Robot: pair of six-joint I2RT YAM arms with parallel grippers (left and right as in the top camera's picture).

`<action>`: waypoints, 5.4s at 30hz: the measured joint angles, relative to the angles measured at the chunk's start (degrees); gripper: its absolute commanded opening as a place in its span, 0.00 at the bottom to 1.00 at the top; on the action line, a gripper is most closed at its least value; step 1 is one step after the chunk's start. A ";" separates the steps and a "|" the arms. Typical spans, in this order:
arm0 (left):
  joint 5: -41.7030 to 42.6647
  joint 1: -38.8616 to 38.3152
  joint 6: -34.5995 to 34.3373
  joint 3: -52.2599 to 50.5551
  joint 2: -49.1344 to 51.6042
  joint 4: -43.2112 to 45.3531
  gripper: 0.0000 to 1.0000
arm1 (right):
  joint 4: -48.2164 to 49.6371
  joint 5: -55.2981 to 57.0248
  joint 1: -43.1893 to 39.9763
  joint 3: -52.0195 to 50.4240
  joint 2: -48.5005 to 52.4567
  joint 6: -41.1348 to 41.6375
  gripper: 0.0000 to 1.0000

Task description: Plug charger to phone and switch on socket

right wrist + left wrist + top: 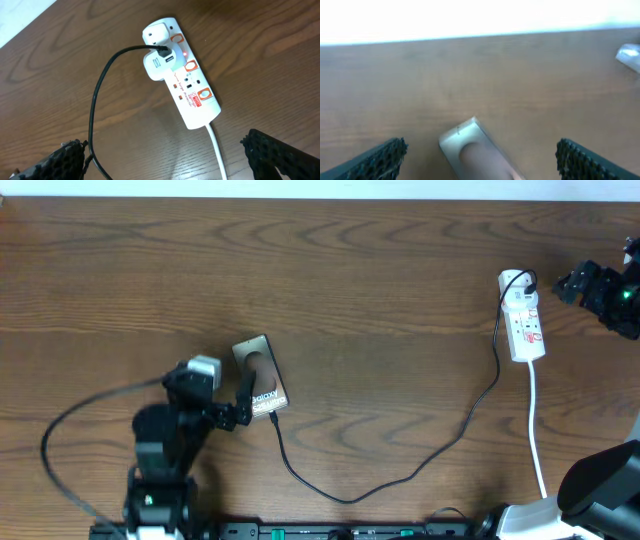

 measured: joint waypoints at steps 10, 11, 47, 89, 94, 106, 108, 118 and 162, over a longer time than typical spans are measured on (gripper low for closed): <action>-2.45 1.18 -2.25 -9.31 -16.85 11.41 0.97 | 0.02 0.00 0.00 0.00 -0.02 0.00 0.99; -3.10 1.64 -2.91 -9.33 -17.51 11.39 0.97 | 0.00 0.00 0.00 0.00 0.00 0.00 0.99; -12.70 6.47 -4.83 -13.14 -32.52 -7.52 0.97 | 0.02 0.00 0.00 0.00 0.00 0.00 0.99; -6.10 6.47 1.33 -12.79 -32.52 -7.43 0.97 | 0.02 0.00 0.00 0.00 0.00 0.00 0.99; -6.10 6.47 1.33 -12.79 -32.52 -7.41 0.97 | 0.02 0.00 0.00 0.00 0.00 0.00 0.99; -6.10 6.47 1.33 -12.79 -32.52 -7.39 0.97 | 0.02 0.00 0.00 0.00 0.00 0.00 0.99; -6.10 6.47 1.33 -12.76 -32.52 -7.39 0.97 | 0.02 0.00 0.00 0.00 0.00 0.00 0.99; -6.10 6.47 1.33 -12.76 -32.52 -7.39 0.97 | 0.02 0.00 0.00 0.00 -0.02 0.00 0.99; -5.92 6.47 1.33 -12.72 -32.52 -7.43 0.97 | 59.32 1.09 12.66 -57.29 -41.64 0.39 0.99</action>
